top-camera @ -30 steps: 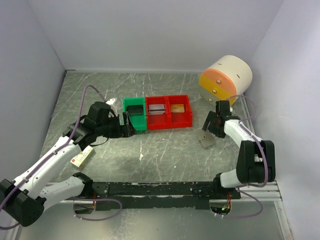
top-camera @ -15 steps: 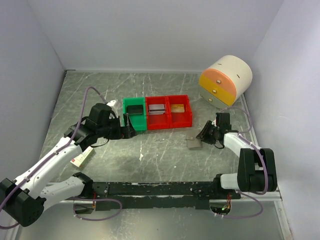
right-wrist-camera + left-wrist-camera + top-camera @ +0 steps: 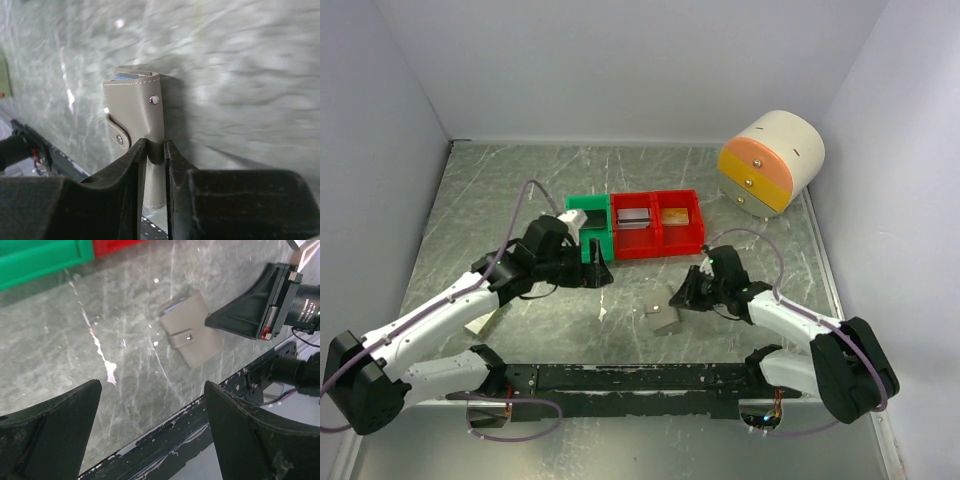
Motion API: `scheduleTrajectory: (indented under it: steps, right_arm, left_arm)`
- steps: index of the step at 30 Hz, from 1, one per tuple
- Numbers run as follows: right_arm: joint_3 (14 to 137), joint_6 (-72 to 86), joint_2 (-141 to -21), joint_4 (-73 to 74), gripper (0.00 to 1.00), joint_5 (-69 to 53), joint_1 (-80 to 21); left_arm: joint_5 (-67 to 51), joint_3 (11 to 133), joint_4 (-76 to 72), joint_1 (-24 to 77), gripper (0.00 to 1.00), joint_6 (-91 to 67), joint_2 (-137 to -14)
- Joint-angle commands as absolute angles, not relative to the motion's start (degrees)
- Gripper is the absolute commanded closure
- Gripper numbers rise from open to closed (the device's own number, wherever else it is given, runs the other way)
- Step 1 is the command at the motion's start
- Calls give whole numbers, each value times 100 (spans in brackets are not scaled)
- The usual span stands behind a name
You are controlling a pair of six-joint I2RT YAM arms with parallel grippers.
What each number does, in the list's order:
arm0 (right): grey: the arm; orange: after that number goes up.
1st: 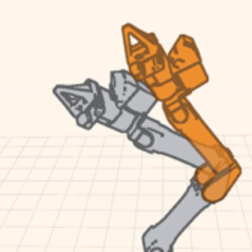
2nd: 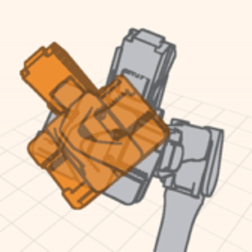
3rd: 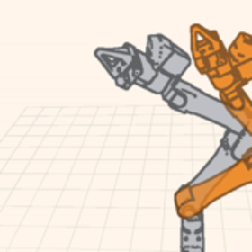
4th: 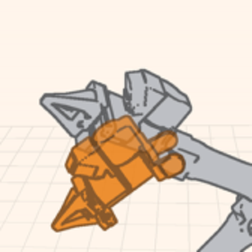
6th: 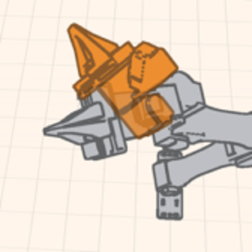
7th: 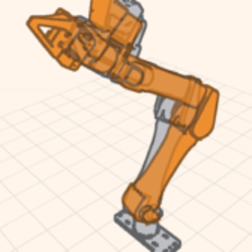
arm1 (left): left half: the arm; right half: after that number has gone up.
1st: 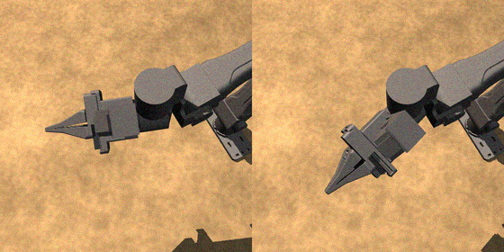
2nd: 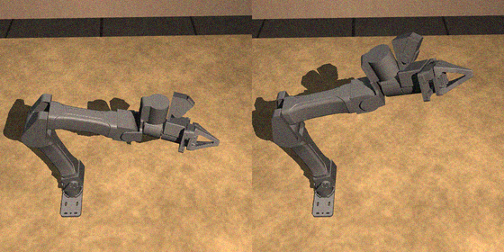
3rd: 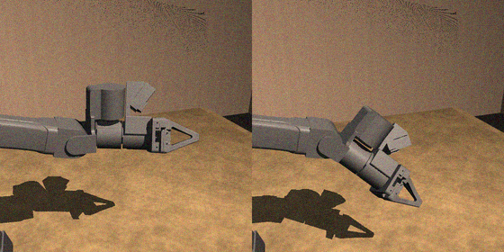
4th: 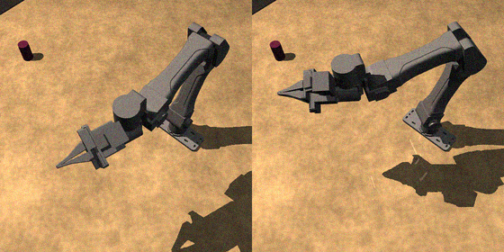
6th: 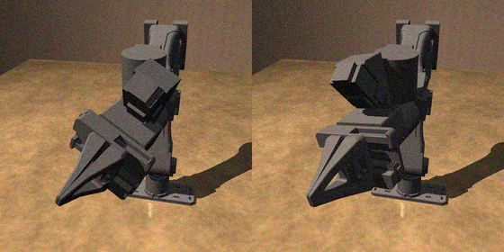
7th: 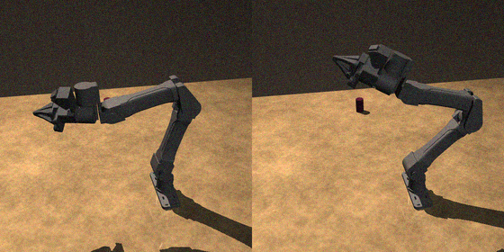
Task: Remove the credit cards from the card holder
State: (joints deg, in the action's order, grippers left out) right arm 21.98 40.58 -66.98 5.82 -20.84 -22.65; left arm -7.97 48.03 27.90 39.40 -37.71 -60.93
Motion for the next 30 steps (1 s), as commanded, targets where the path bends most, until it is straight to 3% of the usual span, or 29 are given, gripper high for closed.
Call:
scheduleTrajectory:
  steps: [1,6,9,17,24,30]
  right_arm:
    - [2077,5070,-6625,-316,86,-1896,-3291]
    - [2475,5174,-7362,-723,84,-1688,-4109]
    - [2726,5154,-7774,-818,83,-1621,-4353]
    - [2794,5200,-7988,-1075,75,-1801,-4368]
    - [2733,5087,-7889,-848,68,-1775,-4369]
    - [2629,5127,-7806,-760,65,-1654,-4362]
  left_arm:
    - [-251,4643,2386,4635,4,-4020,-6283]
    - [335,4522,2162,5501,3,-4075,-6598]
    - [399,4501,2012,5807,14,-3977,-6826]
    - [256,4350,1657,6166,33,-3697,-7328]
    - [448,4545,1886,6179,34,-2900,-7925]
    - [572,4928,2111,6179,41,-2375,-8563]
